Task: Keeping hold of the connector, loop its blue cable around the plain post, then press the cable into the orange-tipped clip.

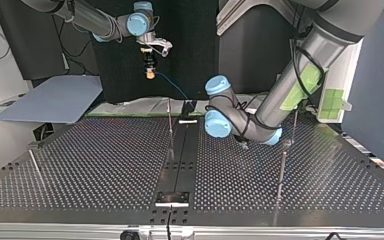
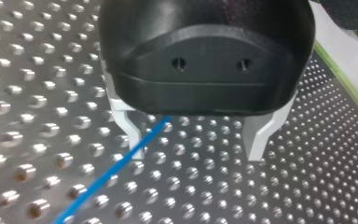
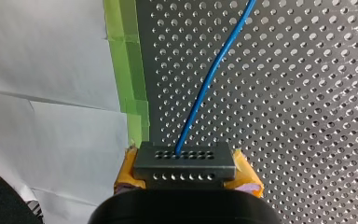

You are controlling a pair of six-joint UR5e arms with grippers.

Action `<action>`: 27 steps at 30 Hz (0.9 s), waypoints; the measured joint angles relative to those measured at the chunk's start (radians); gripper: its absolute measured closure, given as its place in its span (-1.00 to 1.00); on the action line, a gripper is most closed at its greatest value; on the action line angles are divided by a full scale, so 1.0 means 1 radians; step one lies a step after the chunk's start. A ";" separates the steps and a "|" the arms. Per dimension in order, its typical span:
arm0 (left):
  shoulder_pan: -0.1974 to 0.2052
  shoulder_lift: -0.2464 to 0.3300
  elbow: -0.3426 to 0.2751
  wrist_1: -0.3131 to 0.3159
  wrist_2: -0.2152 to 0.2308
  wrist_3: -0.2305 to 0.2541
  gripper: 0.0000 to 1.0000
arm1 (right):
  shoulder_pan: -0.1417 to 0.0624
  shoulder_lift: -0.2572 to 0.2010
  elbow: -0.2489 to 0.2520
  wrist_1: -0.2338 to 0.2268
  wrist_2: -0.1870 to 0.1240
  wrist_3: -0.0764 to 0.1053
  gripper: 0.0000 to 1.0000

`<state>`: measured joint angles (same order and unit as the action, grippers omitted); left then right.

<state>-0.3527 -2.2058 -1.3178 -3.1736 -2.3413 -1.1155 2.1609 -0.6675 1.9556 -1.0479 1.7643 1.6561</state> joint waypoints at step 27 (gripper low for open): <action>-0.057 -0.102 0.000 0.042 0.098 -0.108 -1.00 | 0.012 -0.001 -0.011 0.004 0.000 -0.015 1.00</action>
<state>-0.4099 -2.3079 -1.3183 -3.1314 -2.2434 -1.2232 2.1732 -0.6682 1.9448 -1.0439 1.7641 1.6408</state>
